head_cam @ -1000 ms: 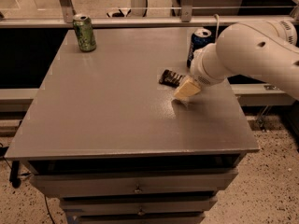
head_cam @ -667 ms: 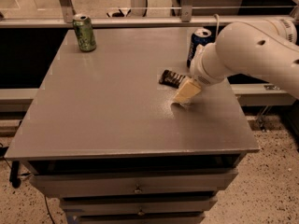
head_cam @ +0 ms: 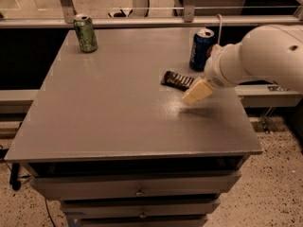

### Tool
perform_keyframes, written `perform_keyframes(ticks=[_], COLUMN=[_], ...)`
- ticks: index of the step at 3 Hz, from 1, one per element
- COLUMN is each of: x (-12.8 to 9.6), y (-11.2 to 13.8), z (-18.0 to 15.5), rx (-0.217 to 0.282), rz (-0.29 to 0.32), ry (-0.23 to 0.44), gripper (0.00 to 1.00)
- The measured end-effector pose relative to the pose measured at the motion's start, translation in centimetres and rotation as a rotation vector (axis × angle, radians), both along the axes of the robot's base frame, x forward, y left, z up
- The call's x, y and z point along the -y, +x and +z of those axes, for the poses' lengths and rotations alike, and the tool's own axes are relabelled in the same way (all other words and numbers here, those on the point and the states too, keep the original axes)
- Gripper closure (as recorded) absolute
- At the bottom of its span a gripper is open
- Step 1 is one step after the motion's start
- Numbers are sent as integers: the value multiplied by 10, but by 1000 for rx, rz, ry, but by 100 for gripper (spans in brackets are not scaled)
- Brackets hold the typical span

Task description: Move rxbar chocolate near pepsi can

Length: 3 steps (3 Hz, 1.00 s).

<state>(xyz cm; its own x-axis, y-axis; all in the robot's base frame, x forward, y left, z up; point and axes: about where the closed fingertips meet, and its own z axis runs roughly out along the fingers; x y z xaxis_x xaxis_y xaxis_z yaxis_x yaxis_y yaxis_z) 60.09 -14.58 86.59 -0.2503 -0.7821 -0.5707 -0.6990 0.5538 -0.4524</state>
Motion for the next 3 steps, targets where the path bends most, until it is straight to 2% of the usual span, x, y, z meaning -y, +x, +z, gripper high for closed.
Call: perform_keyframes(ticks=[1,2,3], x=[29,50,66], y=[-20,-33,-37], z=[28,46,53], rx=[79,139,184], rz=[-113,-182,-211], ry=[137,225,321], gripper=[0,0,0])
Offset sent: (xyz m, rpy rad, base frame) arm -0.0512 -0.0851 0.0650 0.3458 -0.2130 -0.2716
